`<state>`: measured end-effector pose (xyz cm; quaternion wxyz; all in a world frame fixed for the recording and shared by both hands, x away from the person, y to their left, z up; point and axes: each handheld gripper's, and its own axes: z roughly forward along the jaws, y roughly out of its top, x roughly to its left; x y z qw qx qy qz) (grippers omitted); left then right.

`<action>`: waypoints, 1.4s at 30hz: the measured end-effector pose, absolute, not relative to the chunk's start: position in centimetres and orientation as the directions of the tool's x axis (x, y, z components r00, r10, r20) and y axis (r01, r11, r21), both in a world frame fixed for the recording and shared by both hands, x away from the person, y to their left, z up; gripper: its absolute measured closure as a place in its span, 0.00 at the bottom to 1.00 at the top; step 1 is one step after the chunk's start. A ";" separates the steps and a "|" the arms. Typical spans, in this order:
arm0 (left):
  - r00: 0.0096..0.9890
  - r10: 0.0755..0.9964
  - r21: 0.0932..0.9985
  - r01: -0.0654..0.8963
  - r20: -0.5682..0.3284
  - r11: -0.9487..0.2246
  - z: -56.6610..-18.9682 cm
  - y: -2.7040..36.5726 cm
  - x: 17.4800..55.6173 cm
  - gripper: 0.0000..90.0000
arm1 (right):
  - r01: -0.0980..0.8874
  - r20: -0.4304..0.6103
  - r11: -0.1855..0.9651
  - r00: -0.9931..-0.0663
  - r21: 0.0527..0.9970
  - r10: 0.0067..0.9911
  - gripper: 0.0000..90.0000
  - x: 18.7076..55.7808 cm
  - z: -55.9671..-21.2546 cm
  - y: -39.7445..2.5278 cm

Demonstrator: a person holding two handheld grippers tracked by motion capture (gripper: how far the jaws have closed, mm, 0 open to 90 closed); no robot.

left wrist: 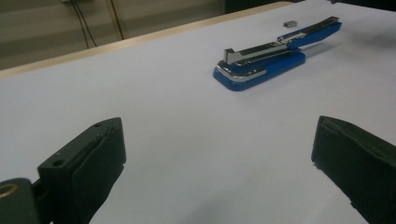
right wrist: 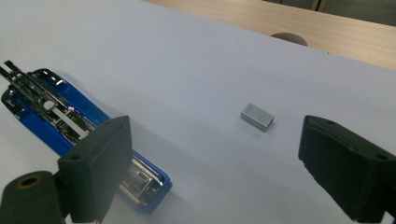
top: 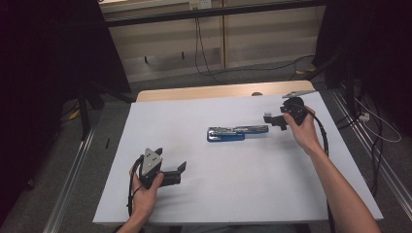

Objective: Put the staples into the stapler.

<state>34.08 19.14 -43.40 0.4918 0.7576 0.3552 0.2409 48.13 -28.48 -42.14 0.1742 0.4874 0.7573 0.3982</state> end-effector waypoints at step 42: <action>0.656 0.755 0.917 0.308 -0.012 -0.254 -43.6 19.0 34.2 0.03 | 0.587 -0.068 0.504 -0.606 0.634 0.792 0.35 54.0 -42.0 -28.6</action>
